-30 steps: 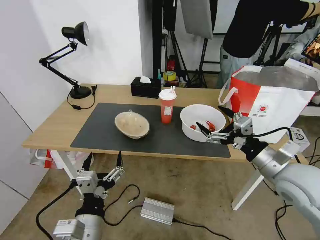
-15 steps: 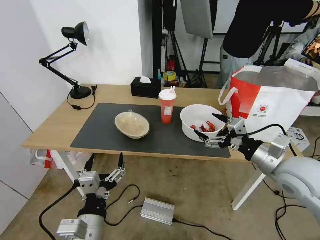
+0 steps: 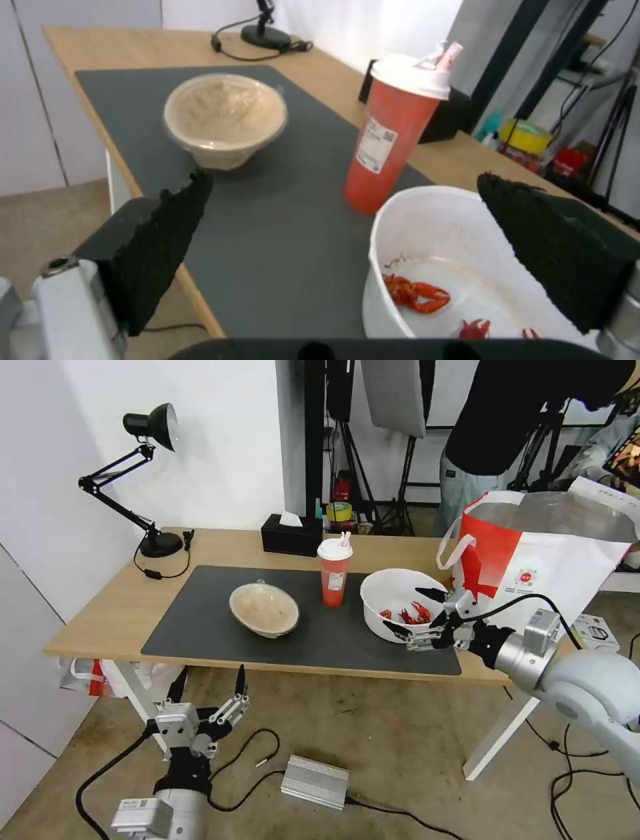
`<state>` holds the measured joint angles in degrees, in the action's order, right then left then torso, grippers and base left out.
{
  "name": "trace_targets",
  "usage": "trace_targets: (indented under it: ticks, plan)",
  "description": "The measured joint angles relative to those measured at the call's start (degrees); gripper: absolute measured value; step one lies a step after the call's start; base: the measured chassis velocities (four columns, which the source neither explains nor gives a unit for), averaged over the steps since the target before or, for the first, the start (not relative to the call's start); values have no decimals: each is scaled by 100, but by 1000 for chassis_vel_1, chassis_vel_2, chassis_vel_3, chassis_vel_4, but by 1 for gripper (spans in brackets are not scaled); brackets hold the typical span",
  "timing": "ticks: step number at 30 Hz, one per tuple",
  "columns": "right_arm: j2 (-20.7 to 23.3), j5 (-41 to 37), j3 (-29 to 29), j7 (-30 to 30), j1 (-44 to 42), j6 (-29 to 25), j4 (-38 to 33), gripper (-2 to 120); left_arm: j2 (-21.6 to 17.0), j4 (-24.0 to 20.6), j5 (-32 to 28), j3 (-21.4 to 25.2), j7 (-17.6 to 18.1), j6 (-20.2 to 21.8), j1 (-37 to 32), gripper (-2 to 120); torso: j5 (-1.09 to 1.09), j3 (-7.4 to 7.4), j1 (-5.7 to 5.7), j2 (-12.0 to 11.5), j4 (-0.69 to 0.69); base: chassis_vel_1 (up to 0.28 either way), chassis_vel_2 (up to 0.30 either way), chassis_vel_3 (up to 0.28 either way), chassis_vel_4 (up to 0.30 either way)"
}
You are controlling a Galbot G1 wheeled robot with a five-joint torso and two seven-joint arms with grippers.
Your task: Pick up the trash from the table and place it into the takeout bag.
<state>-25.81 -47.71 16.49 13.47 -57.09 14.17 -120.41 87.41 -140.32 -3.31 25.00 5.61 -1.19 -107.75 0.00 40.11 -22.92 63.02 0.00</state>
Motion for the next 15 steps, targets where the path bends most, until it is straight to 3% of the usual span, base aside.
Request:
trace_targets:
  ticks: [15]
  plan:
    - [176, -329, -562, 245, 878, 251, 399, 100, 9, 15, 24, 27, 2, -8, 75, 100, 0, 0, 0, 0, 0, 0, 0, 0, 0]
